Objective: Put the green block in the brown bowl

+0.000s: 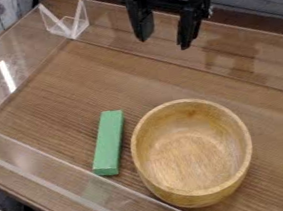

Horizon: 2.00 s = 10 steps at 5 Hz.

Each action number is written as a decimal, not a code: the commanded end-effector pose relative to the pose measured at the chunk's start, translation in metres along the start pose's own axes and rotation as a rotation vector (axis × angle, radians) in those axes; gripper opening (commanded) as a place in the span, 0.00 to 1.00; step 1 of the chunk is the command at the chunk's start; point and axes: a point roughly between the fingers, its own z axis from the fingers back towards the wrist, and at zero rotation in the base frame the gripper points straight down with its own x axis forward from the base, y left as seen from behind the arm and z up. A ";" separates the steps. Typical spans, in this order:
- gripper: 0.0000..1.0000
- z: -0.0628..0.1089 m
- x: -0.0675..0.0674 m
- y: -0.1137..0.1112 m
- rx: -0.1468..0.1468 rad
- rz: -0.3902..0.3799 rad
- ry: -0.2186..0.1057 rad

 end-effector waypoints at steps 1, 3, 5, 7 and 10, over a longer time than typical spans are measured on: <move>1.00 -0.010 -0.010 0.009 -0.006 0.042 0.019; 1.00 -0.039 -0.061 0.040 -0.023 0.165 0.023; 1.00 -0.055 -0.082 0.050 -0.027 0.215 -0.002; 1.00 -0.073 -0.083 0.046 -0.036 0.228 0.006; 1.00 -0.090 -0.082 0.042 -0.044 0.246 0.003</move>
